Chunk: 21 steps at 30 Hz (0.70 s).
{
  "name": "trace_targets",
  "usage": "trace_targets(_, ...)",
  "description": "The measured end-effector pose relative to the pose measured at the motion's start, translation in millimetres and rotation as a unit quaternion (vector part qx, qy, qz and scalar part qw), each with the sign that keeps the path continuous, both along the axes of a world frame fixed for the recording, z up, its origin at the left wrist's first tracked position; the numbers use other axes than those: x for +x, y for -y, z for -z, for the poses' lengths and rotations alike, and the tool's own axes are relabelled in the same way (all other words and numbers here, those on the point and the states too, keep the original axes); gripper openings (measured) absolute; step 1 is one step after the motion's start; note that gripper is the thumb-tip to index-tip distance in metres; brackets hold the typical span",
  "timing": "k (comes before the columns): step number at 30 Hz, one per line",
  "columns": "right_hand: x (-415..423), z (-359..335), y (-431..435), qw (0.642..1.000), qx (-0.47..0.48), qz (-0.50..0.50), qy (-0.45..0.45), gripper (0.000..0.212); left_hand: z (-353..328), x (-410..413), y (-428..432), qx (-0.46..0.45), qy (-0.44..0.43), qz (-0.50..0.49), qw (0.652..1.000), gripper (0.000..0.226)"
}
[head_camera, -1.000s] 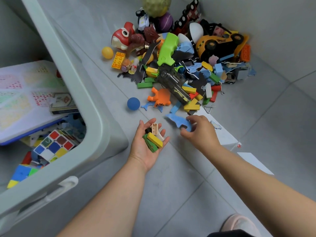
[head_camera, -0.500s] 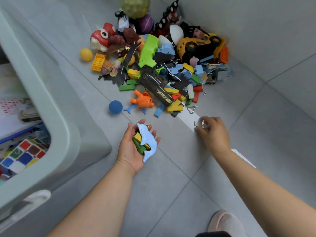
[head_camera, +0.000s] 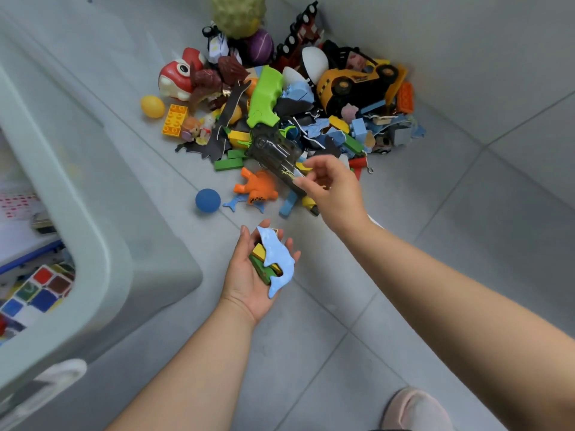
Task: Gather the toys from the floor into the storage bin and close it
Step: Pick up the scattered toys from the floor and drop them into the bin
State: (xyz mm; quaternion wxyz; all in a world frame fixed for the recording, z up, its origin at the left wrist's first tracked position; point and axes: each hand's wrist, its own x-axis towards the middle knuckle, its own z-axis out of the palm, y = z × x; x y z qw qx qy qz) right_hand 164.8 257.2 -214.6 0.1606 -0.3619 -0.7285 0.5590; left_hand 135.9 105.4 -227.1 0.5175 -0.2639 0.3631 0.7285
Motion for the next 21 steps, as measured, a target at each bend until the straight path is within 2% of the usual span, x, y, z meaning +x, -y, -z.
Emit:
trace_targets(3,-24.3,3.8,-2.4,0.998,0.049,-0.028,0.032,0.021,-4.2,-2.7,-2.0,0.002,0.007,-0.013,1.000,0.040)
trace_targets(6,-34.2,15.9,-11.0,0.985,0.118,-0.030,0.119,0.033,-8.6,-6.0,-1.9,0.002,0.011,-0.024,1.000,0.040)
trace_targets(13,-44.7,27.6,-12.5,0.954,0.153,-0.010,0.257,0.057,-19.3,-7.6,-2.5,0.013,0.005,-0.043,0.999,0.035)
trace_targets(17,-47.9,25.3,-8.4,0.955,0.131,-0.031,0.265,0.042,-24.9,-5.2,-7.0,0.003,-0.033,-0.060,0.998,0.028)
trace_targets(21,-46.1,20.2,2.4,0.943,0.164,-0.065,0.282,0.050,-35.6,-4.5,-11.3,-0.008,-0.077,-0.073,0.994,0.016)
